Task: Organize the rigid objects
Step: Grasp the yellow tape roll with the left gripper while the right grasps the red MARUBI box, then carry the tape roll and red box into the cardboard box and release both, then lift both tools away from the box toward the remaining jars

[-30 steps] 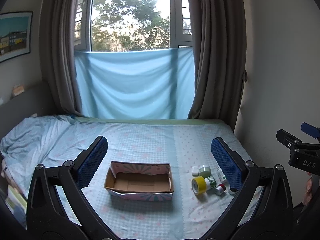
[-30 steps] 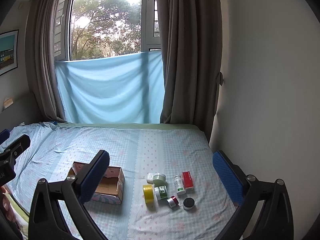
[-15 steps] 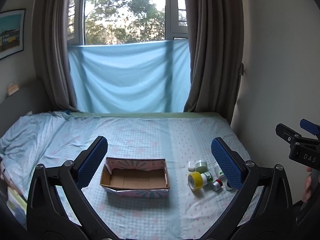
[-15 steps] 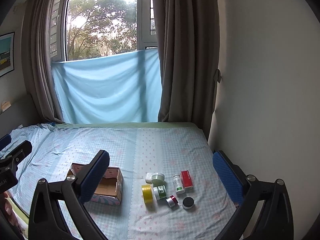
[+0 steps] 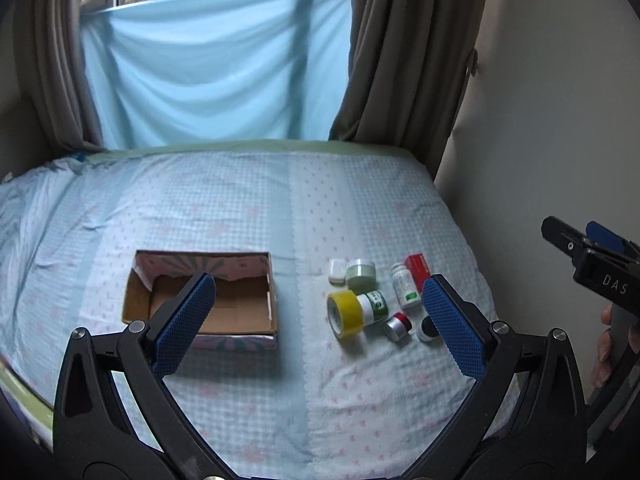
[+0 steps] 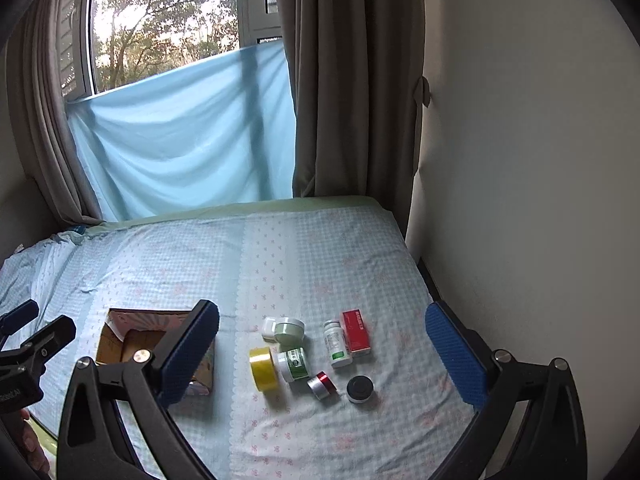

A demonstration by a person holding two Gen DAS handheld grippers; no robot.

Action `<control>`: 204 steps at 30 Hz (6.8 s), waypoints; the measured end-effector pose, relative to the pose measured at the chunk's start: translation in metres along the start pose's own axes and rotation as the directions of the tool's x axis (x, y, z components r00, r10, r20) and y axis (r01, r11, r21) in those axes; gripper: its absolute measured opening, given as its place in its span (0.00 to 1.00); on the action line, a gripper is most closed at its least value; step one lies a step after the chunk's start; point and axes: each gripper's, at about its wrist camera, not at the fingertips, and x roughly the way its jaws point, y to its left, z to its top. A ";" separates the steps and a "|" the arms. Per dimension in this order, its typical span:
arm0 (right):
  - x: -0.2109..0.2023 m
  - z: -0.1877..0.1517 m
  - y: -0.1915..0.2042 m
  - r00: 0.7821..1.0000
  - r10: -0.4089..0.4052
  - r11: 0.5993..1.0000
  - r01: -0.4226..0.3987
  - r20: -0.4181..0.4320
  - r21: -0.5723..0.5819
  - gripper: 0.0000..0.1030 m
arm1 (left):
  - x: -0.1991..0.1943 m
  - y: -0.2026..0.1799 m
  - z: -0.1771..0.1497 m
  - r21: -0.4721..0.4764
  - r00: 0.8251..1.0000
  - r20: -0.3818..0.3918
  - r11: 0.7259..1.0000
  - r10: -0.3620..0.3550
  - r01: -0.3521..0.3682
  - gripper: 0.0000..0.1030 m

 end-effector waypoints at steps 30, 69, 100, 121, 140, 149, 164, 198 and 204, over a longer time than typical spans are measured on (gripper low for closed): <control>0.427 -0.058 -0.052 0.779 -0.110 0.980 -0.017 -0.617 -0.197 0.93 | 0.385 -0.028 -0.086 -0.109 0.777 -0.629 0.993 -0.034 -0.045 0.98; 0.448 -0.105 -0.092 0.662 -0.039 0.998 -0.008 -0.748 -0.059 0.36 | 0.379 -0.013 -0.091 -0.292 0.745 -0.621 0.954 -0.242 0.067 0.37; 0.189 0.038 0.113 0.836 0.243 0.935 -0.338 -0.491 -0.112 0.37 | 0.117 0.174 0.047 -0.300 0.952 -0.260 0.950 -0.165 0.083 0.37; 0.277 -0.052 0.332 0.710 0.290 0.953 -0.278 -0.642 0.122 0.37 | 0.252 0.354 -0.003 -0.248 0.845 -0.470 0.957 -0.257 0.153 0.26; 0.382 -0.116 0.351 0.589 0.251 0.965 -0.218 -0.768 0.148 0.57 | 0.328 0.331 -0.026 -0.040 0.779 -0.611 0.988 -0.141 0.147 1.00; 0.382 -0.124 0.326 0.579 0.254 0.967 -0.170 -0.775 0.190 1.00 | 0.320 0.332 -0.032 -0.035 0.777 -0.617 0.990 -0.127 0.134 1.00; 0.351 -0.118 0.332 0.603 0.263 0.964 -0.185 -0.753 0.189 1.00 | 0.275 0.328 -0.035 -0.010 0.821 -0.564 0.995 -0.090 0.102 1.00; 0.078 -0.068 0.203 0.834 0.250 0.968 -0.205 -0.492 0.145 1.00 | 0.035 0.179 -0.035 0.060 0.963 -0.264 0.996 -0.047 0.065 1.00; 0.071 -0.076 0.104 0.864 0.194 0.981 -0.156 -0.465 0.120 1.00 | 0.047 0.104 -0.038 -0.011 0.960 -0.270 0.998 -0.067 0.066 1.00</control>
